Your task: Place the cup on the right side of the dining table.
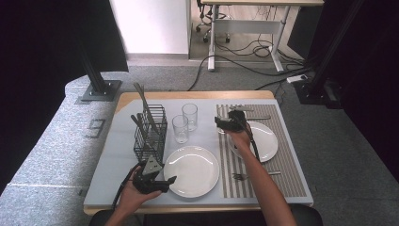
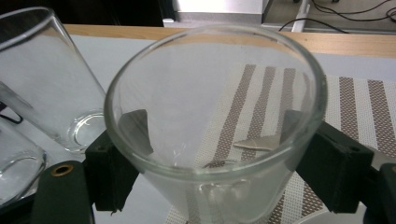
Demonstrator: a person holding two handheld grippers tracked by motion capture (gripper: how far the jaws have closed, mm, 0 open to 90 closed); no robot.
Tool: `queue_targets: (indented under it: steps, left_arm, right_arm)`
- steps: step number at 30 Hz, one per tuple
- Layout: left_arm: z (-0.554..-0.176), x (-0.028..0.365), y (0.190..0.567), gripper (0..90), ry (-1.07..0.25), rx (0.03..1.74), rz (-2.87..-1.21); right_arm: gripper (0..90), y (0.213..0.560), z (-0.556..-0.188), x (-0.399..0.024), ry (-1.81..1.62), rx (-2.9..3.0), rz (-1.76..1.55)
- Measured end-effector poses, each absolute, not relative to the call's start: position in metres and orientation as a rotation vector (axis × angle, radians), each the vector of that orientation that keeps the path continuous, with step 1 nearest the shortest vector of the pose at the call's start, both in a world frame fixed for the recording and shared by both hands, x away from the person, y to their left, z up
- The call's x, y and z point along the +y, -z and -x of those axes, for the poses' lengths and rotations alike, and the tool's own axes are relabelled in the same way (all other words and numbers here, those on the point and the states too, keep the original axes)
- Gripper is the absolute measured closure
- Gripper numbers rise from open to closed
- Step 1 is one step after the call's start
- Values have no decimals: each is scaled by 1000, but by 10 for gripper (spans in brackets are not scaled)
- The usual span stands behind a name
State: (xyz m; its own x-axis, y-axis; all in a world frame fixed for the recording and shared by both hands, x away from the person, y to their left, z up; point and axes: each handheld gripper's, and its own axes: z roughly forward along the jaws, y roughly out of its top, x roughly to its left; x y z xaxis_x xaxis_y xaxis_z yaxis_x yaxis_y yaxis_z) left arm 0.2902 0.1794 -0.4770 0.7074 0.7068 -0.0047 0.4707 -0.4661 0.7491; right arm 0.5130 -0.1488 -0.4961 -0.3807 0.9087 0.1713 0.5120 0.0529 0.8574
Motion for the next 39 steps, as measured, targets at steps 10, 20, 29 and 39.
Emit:
queue_targets:
  steps: [10, 20, 29, 39]
  left_arm:
    - [-291, 179, 477, 322, -395, 897, -2148]
    - [-289, 178, 477, 322, -401, 894, -2147]
    - [-288, 177, 476, 322, -403, 887, -2147]
    - [-287, 176, 475, 322, -410, 885, -2145]
  right_arm:
    - [196, 491, -506, -158, -1334, 1915, -1424]
    - [200, 478, -491, -164, -1417, 1865, -1388]
    - [200, 467, -473, -172, -1449, 1859, -1363]
    - [202, 462, -454, -182, -1479, 1880, -1345]
